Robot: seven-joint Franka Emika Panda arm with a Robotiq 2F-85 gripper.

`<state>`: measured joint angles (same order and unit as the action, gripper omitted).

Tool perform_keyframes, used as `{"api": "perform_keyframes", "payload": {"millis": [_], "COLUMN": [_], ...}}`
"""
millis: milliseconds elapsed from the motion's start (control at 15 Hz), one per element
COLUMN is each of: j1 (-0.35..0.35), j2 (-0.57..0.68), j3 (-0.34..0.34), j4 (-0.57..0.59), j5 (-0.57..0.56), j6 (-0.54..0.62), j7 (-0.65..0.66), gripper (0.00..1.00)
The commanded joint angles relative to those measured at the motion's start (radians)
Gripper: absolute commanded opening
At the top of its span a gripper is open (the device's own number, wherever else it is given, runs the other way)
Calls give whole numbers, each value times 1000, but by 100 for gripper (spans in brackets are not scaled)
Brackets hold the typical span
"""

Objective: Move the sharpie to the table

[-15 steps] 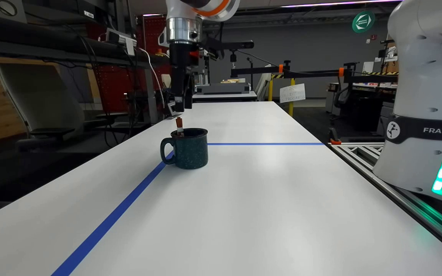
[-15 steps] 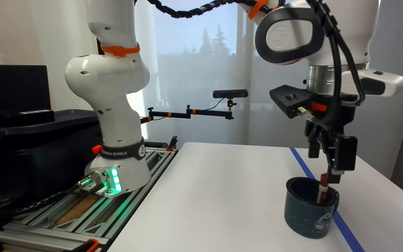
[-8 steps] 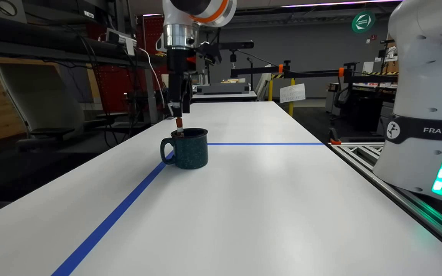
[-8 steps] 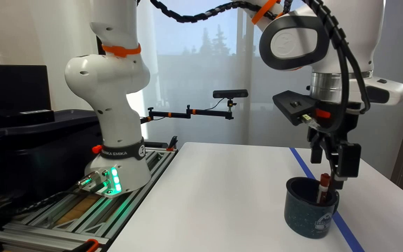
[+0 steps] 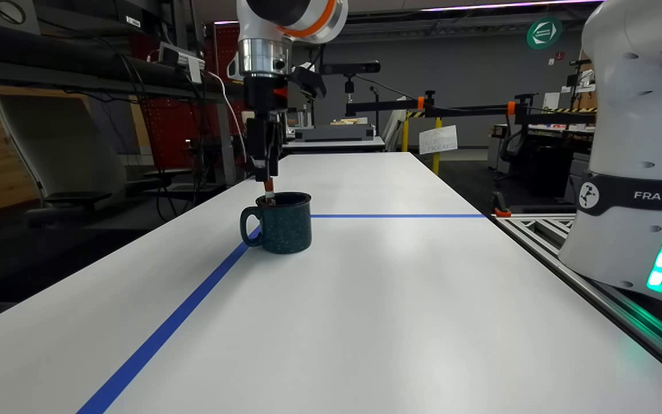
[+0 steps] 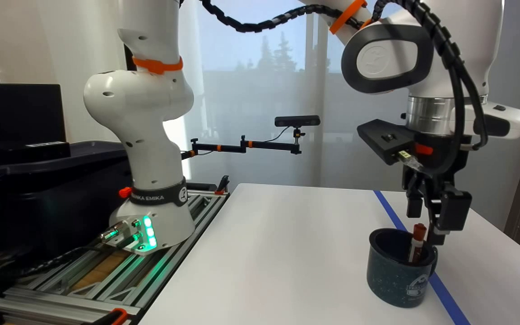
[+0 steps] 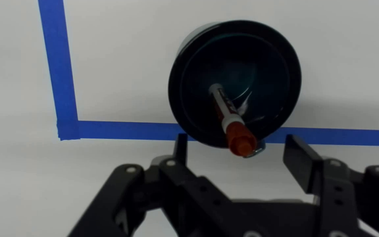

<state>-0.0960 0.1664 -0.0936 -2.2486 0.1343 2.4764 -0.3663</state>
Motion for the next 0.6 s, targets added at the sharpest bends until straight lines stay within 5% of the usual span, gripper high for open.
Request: {"api": "perform_keyframes", "payload": {"millis": [0,467,533], "j1": [-14,-22,-24], "j2": [21,38,40], "j3": [19,25,25], "j4": [18,26,28], "j5": [1,2,2], "j6": [7,12,12], "j7": [13,18,17], "gripper": [79,45,34]}}
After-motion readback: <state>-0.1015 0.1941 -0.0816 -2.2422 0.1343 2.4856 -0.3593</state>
